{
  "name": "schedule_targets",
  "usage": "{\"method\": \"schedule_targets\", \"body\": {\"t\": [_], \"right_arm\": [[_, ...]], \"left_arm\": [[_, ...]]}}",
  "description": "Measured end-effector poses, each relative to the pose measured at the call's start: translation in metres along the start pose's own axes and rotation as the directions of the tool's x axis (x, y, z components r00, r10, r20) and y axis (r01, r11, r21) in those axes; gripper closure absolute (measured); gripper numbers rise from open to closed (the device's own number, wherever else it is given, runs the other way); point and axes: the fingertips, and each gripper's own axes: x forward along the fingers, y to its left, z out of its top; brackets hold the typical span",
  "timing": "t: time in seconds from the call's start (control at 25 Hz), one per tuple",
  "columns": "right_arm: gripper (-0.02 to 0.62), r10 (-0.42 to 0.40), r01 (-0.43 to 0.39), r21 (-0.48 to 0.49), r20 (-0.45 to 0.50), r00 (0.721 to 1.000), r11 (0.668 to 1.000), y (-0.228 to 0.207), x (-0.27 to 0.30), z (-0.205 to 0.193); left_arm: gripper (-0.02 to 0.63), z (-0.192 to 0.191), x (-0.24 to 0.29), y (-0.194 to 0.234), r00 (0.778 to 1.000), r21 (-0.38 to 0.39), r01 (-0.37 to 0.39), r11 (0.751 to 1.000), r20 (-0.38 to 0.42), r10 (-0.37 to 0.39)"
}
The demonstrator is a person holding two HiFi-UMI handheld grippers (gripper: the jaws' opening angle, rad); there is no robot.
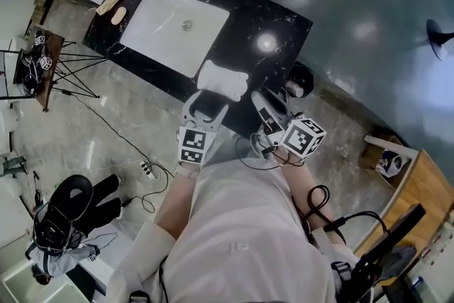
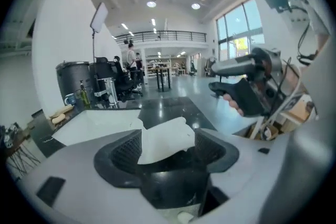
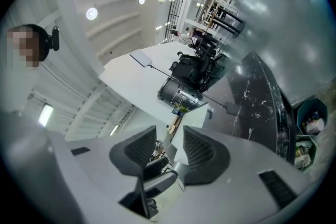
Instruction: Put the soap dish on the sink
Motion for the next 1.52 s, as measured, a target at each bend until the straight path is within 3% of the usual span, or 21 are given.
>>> {"method": "schedule_targets", "body": {"t": [0.16,0.36,0.72,0.88,1.04,1.32,1.52], "right_arm": [[0.421,0.039,-0.039,-0.014,-0.047,0.998,0.999,0.013,0.018,-0.013],[0.422,0.091,-0.097,-0.038,-0.133,0.987,0.995,0.041,0.045,-0.036],[0.422,0.193,-0.218,-0.069,-0.268,0.944,0.973,0.089,0.088,-0.083],[0.423,0.224,-0.264,-0.080,-0.330,0.917,0.961,0.112,0.097,-0.103],[0.426,0.248,-0.300,-0.086,-0.376,0.893,0.950,0.125,0.106,-0.126],[0.434,0.263,-0.335,-0.089,-0.449,0.854,0.938,0.134,0.120,-0.157],[0.434,0.254,-0.332,-0.086,-0.475,0.842,0.939,0.131,0.127,-0.167]], "left_arm": [[0.304,0.032,-0.031,0.013,0.989,-0.125,-0.008,0.992,0.144,0.026],[0.311,0.051,-0.078,0.045,0.944,-0.274,-0.047,0.961,0.302,0.132],[0.344,0.042,-0.149,0.096,0.863,-0.455,-0.102,0.884,0.403,0.307],[0.383,0.037,-0.181,0.112,0.816,-0.534,-0.115,0.837,0.430,0.387],[0.413,0.029,-0.204,0.121,0.779,-0.577,-0.114,0.809,0.453,0.433],[0.440,0.014,-0.222,0.125,0.769,-0.638,-0.107,0.763,0.433,0.470],[0.488,0.008,-0.226,0.127,0.767,-0.681,-0.053,0.730,0.440,0.467]]}}
